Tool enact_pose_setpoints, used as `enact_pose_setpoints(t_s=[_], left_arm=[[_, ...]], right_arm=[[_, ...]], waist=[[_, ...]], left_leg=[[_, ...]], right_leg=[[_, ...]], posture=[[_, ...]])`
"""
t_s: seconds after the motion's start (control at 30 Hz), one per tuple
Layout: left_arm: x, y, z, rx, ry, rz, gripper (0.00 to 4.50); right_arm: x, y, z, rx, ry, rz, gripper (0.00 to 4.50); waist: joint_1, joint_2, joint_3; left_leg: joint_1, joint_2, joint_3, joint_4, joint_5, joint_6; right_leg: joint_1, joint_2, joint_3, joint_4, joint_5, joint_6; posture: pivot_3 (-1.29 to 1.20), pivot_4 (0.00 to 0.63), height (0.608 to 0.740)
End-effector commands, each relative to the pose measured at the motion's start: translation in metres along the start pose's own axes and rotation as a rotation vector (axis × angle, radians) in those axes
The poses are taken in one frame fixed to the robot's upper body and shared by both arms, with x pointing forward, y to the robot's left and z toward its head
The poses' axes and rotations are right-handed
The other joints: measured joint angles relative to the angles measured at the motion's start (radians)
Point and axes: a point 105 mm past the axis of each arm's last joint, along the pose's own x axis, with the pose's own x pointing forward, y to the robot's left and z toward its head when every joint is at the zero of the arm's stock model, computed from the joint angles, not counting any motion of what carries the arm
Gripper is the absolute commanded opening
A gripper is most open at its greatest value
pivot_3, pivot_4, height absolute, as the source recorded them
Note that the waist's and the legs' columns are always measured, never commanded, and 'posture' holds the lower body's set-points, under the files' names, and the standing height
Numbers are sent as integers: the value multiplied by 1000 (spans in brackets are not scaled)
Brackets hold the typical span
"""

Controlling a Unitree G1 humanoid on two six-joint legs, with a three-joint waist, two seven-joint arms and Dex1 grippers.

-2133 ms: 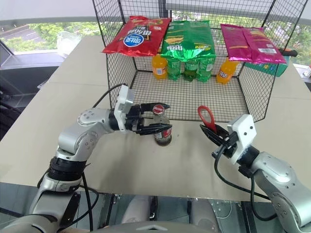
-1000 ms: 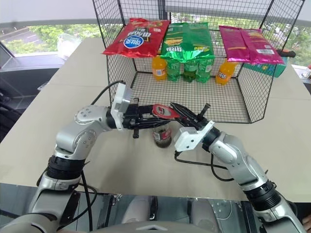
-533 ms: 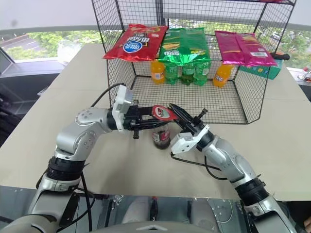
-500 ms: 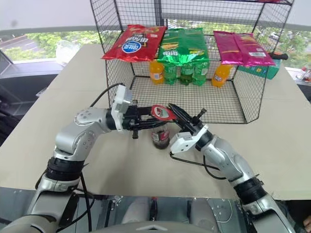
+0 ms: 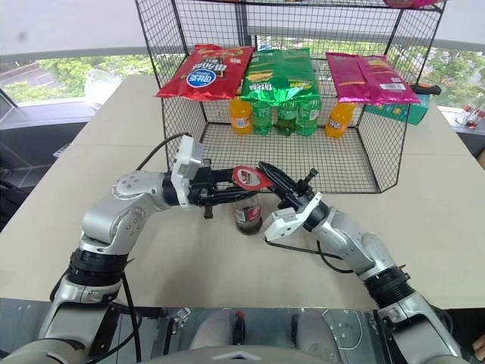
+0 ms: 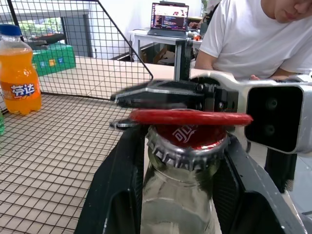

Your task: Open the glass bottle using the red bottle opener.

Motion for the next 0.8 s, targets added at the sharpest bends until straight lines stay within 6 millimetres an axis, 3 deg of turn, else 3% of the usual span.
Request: enact_pose_setpoints(t_s=[0.03,0.33,0.4,0.57,0.67,0.8], left_arm=[[4,-6,-16,-62,38,-37,1265],[4,-6,-18,-61,43,-41,1254],[4,-6,-19,-60,37,-41,1249],[6,-7,-21,-44,26,-39,1249],[5,-7,-17,-38,7,-38,1249],[4,-6,-15,1,6,-30,3008]], right_arm=[[-1,11,8,-124,-72,225,0],[13,-67,1,-258,-83,206,0],[12,-70,-1,-213,-60,189,0],[6,-47,3,-88,-9,167,0],[6,-49,4,-1,43,95,0],[5,-55,6,52,87,27,0]], waist=[[1,0,1],[2,2,13],[4,1,14],[5,2,14],[6,1,14],[5,2,20]], left_leg=[[-1,0,0,0,0,0],[-4,0,0,-1,0,0],[-4,0,-1,-2,0,0],[-7,0,-1,-4,0,0],[-7,0,-1,-4,0,1],[-7,0,-1,-4,0,1]], right_leg=[[-1,0,0,0,0,0],[-2,0,0,-4,0,0],[-2,0,-2,-5,0,0],[-2,0,-2,-11,0,0],[-2,0,-2,-11,0,0],[-2,0,-2,-11,0,0]], posture=[[0,150,740],[0,150,740],[0,150,740],[0,150,740],[0,150,740],[0,150,740]])
